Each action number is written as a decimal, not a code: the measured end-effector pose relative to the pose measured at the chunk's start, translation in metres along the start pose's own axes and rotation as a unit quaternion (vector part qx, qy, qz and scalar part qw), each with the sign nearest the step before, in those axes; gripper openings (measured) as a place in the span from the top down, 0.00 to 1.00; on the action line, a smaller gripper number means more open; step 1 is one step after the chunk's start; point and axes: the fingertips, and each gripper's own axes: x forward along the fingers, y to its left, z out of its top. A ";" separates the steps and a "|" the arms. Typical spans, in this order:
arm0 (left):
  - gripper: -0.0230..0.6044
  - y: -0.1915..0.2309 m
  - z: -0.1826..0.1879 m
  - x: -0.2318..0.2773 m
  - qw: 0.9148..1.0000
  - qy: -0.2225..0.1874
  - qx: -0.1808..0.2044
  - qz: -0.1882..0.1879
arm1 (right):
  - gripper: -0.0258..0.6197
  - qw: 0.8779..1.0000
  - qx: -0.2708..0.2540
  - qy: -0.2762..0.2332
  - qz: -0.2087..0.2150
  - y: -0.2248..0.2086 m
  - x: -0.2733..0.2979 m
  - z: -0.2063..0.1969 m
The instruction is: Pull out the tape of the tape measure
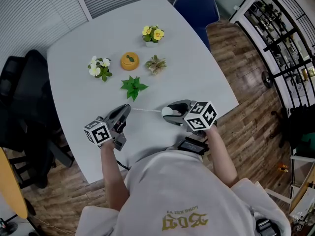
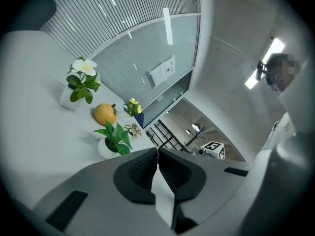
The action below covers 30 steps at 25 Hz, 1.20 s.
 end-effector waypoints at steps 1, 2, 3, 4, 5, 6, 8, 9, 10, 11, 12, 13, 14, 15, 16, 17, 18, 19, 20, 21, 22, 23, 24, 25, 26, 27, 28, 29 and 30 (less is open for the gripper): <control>0.94 0.000 0.000 0.000 1.000 0.000 0.000 0.000 | 0.61 1.000 0.000 0.000 0.000 0.000 0.000 0.000; 0.94 0.001 0.000 -0.001 1.000 0.000 0.001 0.000 | 0.61 1.000 -0.001 0.000 0.000 0.000 0.000 0.001; 0.94 0.001 0.000 -0.001 1.000 0.000 0.002 0.000 | 0.61 1.000 -0.001 0.001 0.001 0.000 0.000 0.001; 0.94 0.001 0.000 -0.001 1.000 -0.001 0.002 0.000 | 0.61 1.000 -0.001 0.001 0.001 0.000 0.000 0.001; 0.94 0.001 0.000 -0.001 1.000 -0.001 0.002 0.000 | 0.61 1.000 -0.001 0.002 0.001 0.000 0.000 0.001; 0.94 0.001 0.001 -0.002 1.000 -0.001 0.002 0.000 | 0.61 1.000 -0.002 0.002 0.001 0.000 0.000 0.001; 0.94 0.001 0.001 -0.002 1.000 -0.001 0.002 0.002 | 0.61 1.000 -0.002 0.004 0.002 0.000 0.001 0.000; 0.94 0.002 0.000 -0.003 1.000 -0.001 0.002 0.003 | 0.61 1.000 -0.003 0.004 0.002 0.000 0.001 -0.001; 0.94 0.003 0.000 -0.003 1.000 -0.001 0.002 0.004 | 0.61 1.000 -0.003 0.005 0.002 0.000 0.001 -0.001; 0.94 0.004 0.000 -0.004 1.000 0.000 0.003 0.005 | 0.61 1.000 -0.002 0.006 0.002 -0.001 0.001 -0.002; 0.94 0.005 0.000 -0.004 1.000 0.000 0.002 0.006 | 0.61 1.000 -0.002 0.006 0.002 -0.001 0.002 -0.002; 0.94 0.005 0.000 -0.005 1.000 0.000 0.002 0.007 | 0.61 1.000 -0.002 0.007 0.002 -0.001 0.002 -0.003; 0.94 0.006 -0.001 -0.006 1.000 -0.001 0.001 0.008 | 0.61 1.000 -0.001 0.007 0.003 -0.001 0.002 -0.003; 0.94 0.007 -0.001 -0.007 1.000 -0.001 0.001 0.010 | 0.61 1.000 -0.001 0.008 0.003 -0.001 0.002 -0.003; 0.94 0.008 -0.001 -0.007 1.000 -0.001 0.001 0.011 | 0.61 1.000 -0.001 0.008 0.004 0.000 0.002 -0.003; 0.94 0.008 -0.001 -0.008 1.000 0.000 0.001 0.012 | 0.61 1.000 -0.001 0.008 0.004 0.000 0.002 -0.003; 0.94 0.008 -0.001 -0.008 1.000 0.000 0.001 0.013 | 0.61 1.000 0.000 0.009 0.005 0.000 0.002 -0.004; 0.94 0.008 -0.001 -0.008 1.000 0.001 0.002 0.014 | 0.61 1.000 0.000 0.010 0.005 0.000 0.003 -0.004; 0.94 0.009 -0.001 -0.008 1.000 0.001 0.002 0.015 | 0.61 1.000 0.000 0.010 0.006 0.000 0.003 -0.004; 0.94 0.009 -0.002 -0.009 1.000 0.002 0.002 0.016 | 0.61 1.000 -0.001 0.011 0.006 0.000 0.003 -0.004; 0.94 0.010 -0.002 -0.010 1.000 0.002 0.002 0.018 | 0.61 1.000 -0.001 0.012 0.006 0.000 0.003 -0.004; 0.94 0.011 -0.003 -0.010 1.000 0.003 0.001 0.019 | 0.61 1.000 -0.001 0.012 0.006 0.000 0.003 -0.005; 0.94 0.012 -0.004 -0.011 1.000 0.003 0.001 0.021 | 0.61 1.000 -0.001 0.013 0.006 0.000 0.003 -0.005; 0.94 0.012 -0.004 -0.012 1.000 0.003 -0.001 0.023 | 0.61 1.000 -0.001 0.013 0.006 -0.001 0.003 -0.006; 0.94 0.013 -0.004 -0.012 1.000 0.003 -0.002 0.024 | 0.61 1.000 0.000 0.014 0.005 -0.001 0.003 -0.007; 0.94 0.014 -0.005 -0.013 1.000 0.003 -0.002 0.025 | 0.61 1.000 0.000 0.015 0.005 -0.001 0.003 -0.008; 0.94 0.015 -0.004 -0.013 1.000 0.002 -0.001 0.026 | 0.61 1.000 0.001 0.016 0.005 -0.002 0.004 -0.008; 0.94 0.017 -0.004 -0.014 1.000 0.001 -0.002 0.028 | 0.61 1.000 0.001 0.018 0.004 -0.002 0.004 -0.009; 0.94 0.018 -0.004 -0.016 1.000 0.000 -0.003 0.031 | 0.61 1.000 0.001 0.020 0.003 -0.003 0.004 -0.011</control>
